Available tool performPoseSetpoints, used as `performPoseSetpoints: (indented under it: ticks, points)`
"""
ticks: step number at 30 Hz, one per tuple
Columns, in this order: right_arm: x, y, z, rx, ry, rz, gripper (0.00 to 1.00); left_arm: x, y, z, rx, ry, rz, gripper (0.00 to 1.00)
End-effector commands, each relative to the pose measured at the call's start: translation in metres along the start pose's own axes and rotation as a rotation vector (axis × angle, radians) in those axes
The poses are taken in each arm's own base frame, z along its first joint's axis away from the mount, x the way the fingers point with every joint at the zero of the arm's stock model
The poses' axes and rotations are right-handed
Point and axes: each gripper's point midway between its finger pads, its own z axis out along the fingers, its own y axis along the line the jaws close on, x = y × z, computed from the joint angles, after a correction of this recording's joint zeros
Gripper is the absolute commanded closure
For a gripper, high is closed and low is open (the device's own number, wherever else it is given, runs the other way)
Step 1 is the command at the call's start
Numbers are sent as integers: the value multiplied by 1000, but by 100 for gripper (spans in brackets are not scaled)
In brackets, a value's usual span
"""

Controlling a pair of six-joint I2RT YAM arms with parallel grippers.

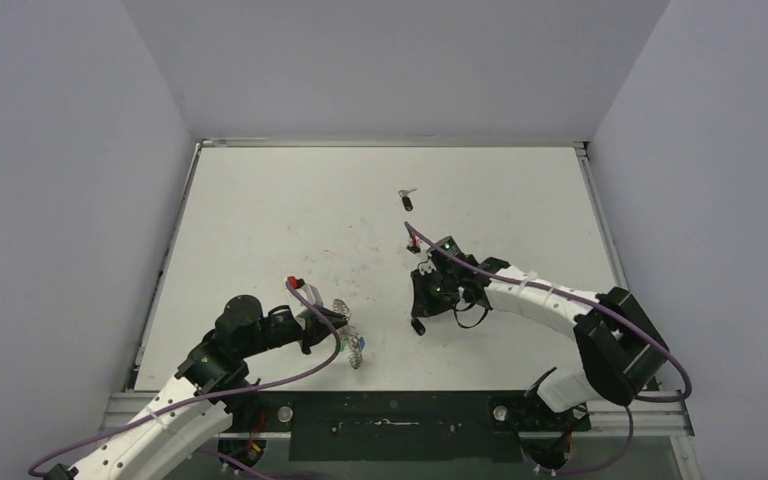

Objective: Put the keys on the keyring

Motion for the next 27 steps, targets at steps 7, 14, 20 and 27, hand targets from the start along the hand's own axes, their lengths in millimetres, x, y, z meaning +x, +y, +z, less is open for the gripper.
performPoseSetpoints:
  ticks: [7, 14, 20, 27]
  points:
    - [-47, 82, -72, -183, -148, -280, 100, -25, -8, 4, 54, -82, 32, 100]
    - [-47, 124, -81, -281, -179, -425, 100, -31, -10, 6, 67, -108, 46, 100]
    - [-40, 153, -89, -369, -182, -534, 100, -28, -12, 7, 82, -113, 54, 100]
    - [-45, 169, -95, -389, -207, -573, 100, -28, -15, 8, 106, -112, 55, 100]
